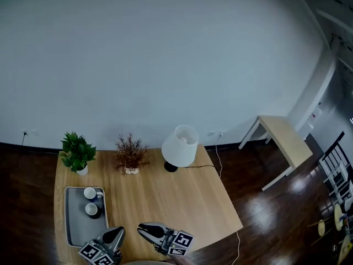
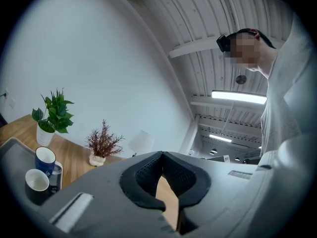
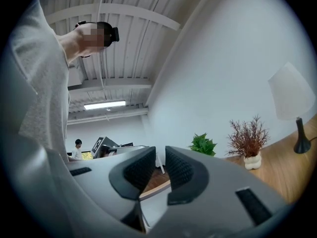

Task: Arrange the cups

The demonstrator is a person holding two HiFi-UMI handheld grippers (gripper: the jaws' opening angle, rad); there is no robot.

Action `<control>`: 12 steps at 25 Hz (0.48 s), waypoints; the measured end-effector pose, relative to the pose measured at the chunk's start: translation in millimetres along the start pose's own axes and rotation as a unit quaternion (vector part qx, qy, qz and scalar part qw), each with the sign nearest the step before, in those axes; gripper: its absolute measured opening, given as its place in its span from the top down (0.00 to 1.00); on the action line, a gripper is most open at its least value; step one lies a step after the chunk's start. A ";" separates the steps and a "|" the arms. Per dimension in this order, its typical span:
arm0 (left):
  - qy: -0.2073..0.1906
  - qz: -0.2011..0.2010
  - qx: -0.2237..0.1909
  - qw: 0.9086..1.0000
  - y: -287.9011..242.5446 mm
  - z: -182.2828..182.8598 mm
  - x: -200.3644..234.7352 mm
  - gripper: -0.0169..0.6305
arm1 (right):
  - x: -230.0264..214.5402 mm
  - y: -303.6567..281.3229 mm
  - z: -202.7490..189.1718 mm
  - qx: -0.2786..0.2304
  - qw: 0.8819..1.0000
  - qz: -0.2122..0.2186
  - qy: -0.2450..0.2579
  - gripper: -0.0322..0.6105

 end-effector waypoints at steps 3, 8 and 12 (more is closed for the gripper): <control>0.003 0.004 -0.002 1.000 2.4 0.8 1.2 0.98 | 0.3 -1.8 -1.1 0.005 1.000 0.001 0.000 0.86; 0.005 0.007 -0.008 1.000 2.6 0.8 4.2 0.98 | 5.1 -11.7 6.8 0.017 1.000 0.014 0.002 0.87; 0.002 0.007 -0.018 1.000 2.8 2.6 6.9 0.98 | 7.8 -19.5 9.7 0.027 0.999 0.024 0.008 0.87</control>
Point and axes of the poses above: the fingertips, and each gripper's own axes: y backward along the fingers, x to its left, z out of its top, the point moved 1 cm from there along y, backward along the fingers, and after that the axes turned 10 degrees about z, right-handed, at the moved point
